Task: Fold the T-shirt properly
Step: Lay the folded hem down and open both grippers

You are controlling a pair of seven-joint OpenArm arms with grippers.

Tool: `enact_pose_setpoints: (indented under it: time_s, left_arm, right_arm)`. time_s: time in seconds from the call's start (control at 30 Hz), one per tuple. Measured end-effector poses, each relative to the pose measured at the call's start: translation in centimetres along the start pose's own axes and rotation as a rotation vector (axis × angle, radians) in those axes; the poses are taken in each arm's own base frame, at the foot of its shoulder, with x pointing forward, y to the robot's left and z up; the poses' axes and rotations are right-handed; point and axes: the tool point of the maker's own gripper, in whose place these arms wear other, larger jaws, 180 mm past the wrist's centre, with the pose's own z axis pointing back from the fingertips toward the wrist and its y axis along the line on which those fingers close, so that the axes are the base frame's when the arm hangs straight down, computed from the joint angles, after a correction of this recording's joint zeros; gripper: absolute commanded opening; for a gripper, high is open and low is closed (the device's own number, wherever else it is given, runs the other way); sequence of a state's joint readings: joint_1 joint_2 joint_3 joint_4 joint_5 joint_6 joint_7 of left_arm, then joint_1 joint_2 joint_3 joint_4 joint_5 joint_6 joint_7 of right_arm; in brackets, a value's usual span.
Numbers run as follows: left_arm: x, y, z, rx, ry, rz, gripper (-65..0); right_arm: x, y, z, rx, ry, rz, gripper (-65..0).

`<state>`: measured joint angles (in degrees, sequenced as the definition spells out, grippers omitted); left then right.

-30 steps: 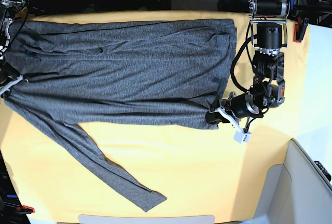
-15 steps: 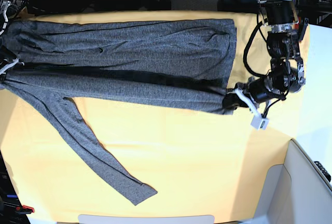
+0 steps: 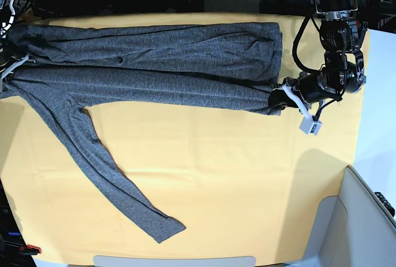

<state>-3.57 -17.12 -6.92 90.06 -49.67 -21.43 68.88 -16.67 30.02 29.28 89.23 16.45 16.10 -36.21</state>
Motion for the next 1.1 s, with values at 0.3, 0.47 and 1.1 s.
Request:
enact_pose_setpoints:
  time_s: [0.3, 0.47, 1.1]
  left_arm:
    - [-2.8, 0.3, -0.1, 0.005, 0.049, 0.028, -64.8]
    - [-4.1, 0.1, -0.6, -0.003, 0.088, 0.035, -55.5]
    - [-0.3, 1.6, 3.4, 0.084, 0.026, -0.063, -37.3]
  right_arm:
    - [-0.1, 0.0, -0.1, 0.002, 0.000, -0.001, -64.7]
    - [-3.4, 0.4, -0.7, 0.010, 0.145, 0.012, -46.7]
    - [4.1, -4.3, 1.0, -0.135, -0.038, -0.036, -7.2]
